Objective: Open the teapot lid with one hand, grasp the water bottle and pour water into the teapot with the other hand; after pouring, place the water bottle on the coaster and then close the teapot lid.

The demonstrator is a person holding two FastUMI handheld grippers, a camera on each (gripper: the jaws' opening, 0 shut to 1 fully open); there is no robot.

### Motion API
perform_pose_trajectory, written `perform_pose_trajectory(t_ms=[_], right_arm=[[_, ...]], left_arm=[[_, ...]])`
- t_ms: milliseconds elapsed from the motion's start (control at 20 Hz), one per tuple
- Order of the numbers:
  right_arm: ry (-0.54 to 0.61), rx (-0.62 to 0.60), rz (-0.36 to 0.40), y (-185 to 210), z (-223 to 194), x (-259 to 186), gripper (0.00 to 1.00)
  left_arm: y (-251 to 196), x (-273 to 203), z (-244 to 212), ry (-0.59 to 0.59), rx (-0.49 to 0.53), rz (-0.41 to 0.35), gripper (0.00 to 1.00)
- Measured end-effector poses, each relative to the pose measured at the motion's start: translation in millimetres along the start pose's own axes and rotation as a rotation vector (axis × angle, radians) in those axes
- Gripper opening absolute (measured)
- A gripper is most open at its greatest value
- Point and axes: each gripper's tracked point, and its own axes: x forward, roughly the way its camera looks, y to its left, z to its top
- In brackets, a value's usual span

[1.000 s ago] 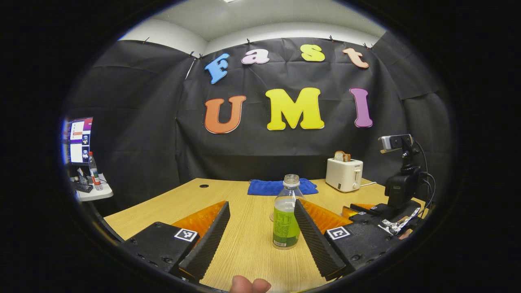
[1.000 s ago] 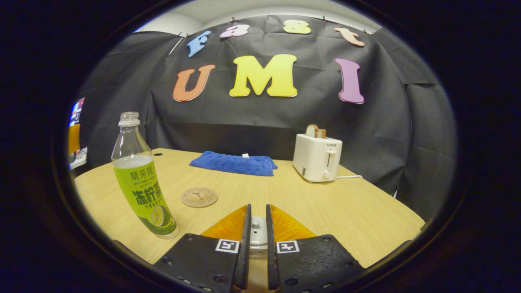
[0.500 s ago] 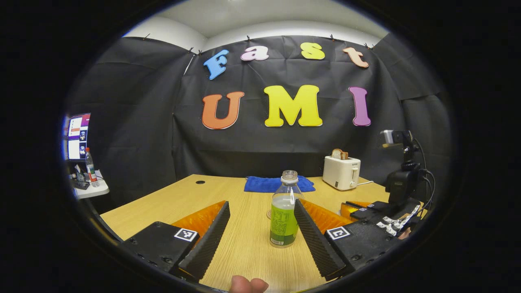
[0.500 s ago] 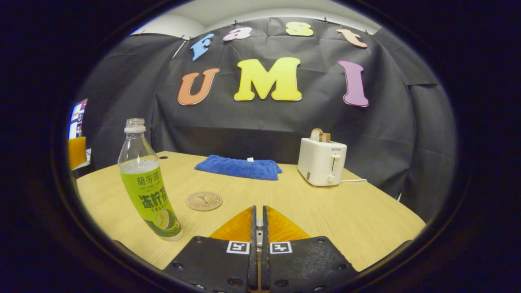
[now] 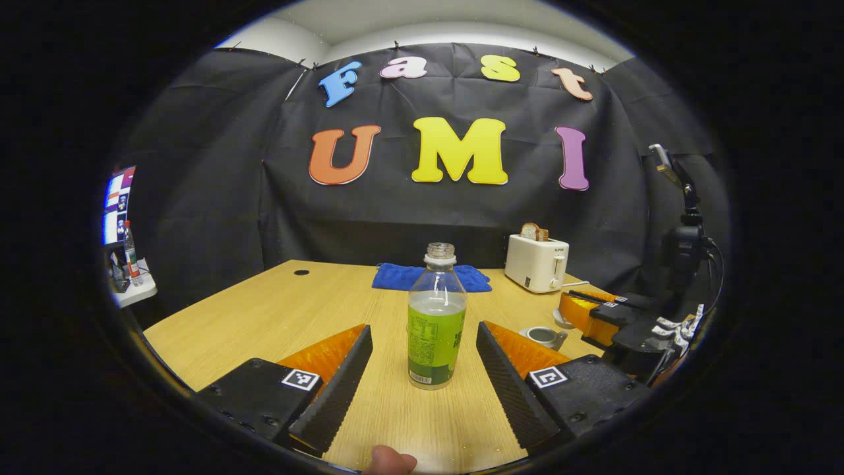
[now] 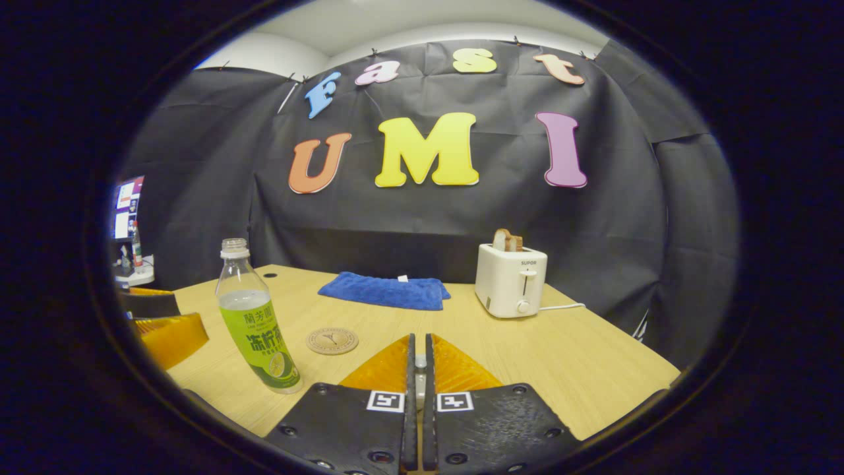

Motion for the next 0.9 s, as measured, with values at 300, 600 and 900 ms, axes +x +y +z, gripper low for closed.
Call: perform_pose_trajectory(t_ms=[300, 600, 900], right_arm=[[-0.004, 0.010, -0.010, -18, -3, -12, 0.03], [0.016, 0.014, -0.023, -31, -11, -12, 0.03], [0.022, 0.022, -0.034, -40, -12, -12, 0.03]], left_arm=[[-7, 23, -28, 0.060, 0.006, 0.004, 1.00], [-6, 50, -37, 0.080, 0.008, 0.016, 1.00], [-2, 63, -46, 0.098, -0.002, 0.035, 1.00]])
